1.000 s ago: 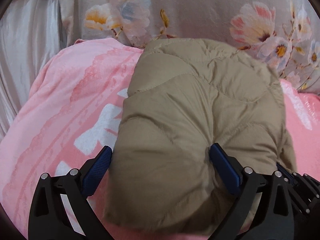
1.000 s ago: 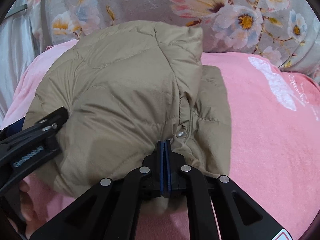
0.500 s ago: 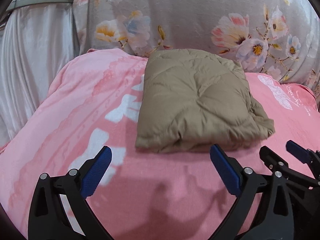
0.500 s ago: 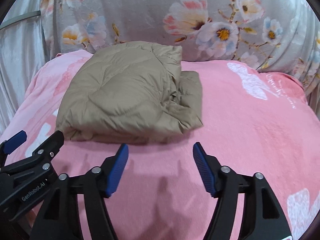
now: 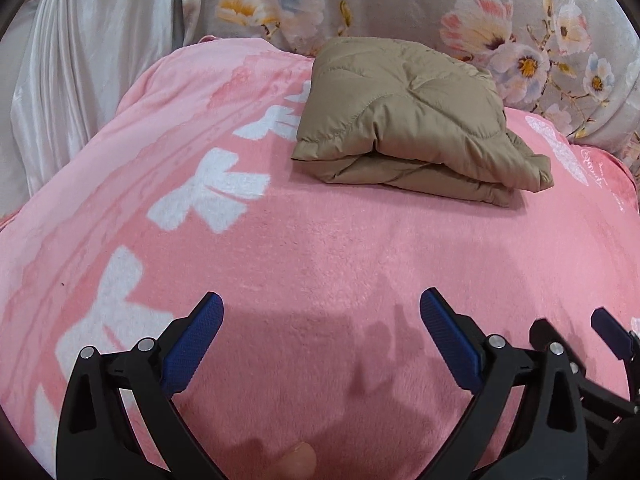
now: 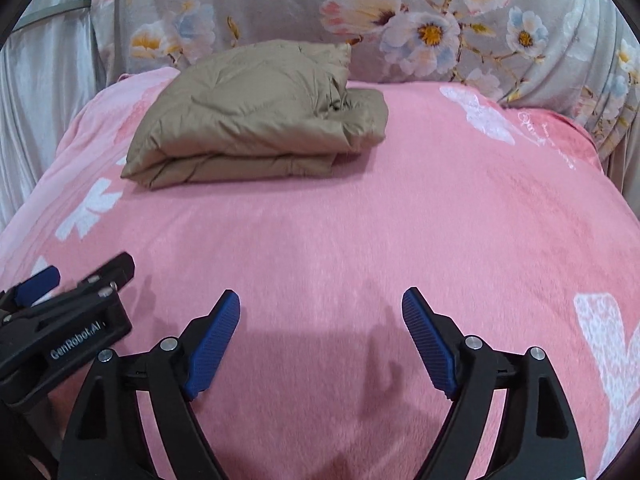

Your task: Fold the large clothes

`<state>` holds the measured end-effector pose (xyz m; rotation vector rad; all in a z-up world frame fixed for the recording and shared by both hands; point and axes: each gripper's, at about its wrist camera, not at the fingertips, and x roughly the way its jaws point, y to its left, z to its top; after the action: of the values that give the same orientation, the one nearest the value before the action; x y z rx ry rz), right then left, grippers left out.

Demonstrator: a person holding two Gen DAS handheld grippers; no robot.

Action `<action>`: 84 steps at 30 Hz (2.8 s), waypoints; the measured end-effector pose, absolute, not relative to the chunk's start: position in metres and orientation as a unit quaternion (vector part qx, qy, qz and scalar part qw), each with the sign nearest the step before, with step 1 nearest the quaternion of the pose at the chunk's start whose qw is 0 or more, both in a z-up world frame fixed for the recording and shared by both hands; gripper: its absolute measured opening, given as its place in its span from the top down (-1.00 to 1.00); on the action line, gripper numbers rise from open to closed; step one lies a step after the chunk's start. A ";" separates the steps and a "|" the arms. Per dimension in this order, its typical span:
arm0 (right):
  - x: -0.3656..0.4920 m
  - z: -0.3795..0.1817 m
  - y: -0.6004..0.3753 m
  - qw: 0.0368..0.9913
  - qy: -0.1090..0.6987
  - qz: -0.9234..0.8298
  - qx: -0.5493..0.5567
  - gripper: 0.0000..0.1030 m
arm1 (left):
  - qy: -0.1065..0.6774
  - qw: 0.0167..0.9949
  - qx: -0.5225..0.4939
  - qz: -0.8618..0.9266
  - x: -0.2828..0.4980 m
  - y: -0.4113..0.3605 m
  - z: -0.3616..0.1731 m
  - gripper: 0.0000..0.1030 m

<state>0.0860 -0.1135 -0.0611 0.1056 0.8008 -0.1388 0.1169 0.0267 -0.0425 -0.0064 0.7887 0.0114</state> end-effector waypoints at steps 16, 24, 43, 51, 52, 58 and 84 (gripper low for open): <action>0.086 -0.072 -0.120 0.907 0.411 -0.068 0.065 -0.61 | 0.373 0.927 0.033 0.022 0.112 0.015 -0.043 -0.87; 0.084 -0.070 -0.124 0.909 0.406 -0.064 0.071 -0.61 | 0.376 0.925 0.034 0.030 0.113 0.016 -0.044 -0.87; 0.082 -0.068 -0.131 0.911 0.398 -0.071 0.075 -0.61 | 0.373 0.926 0.058 0.034 0.112 0.010 -0.043 -0.87; 0.081 -0.067 -0.131 0.913 0.395 -0.073 0.072 -0.61 | 0.373 0.926 0.057 0.033 0.112 0.010 -0.043 -0.87; 0.080 -0.067 -0.131 0.913 0.395 -0.073 0.072 -0.61 | 0.373 0.926 0.058 0.033 0.112 0.010 -0.043 -0.87; 0.080 -0.067 -0.131 0.913 0.395 -0.074 0.070 -0.61 | 0.372 0.926 0.057 0.033 0.112 0.011 -0.043 -0.87; 0.079 -0.064 -0.129 0.914 0.391 -0.080 0.066 -0.61 | 0.367 0.928 0.055 0.035 0.111 0.012 -0.037 -0.86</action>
<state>0.0786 -0.1295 -0.0640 0.1351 0.8056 -0.1646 0.1110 0.0116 -0.0367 0.1126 0.7512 0.0724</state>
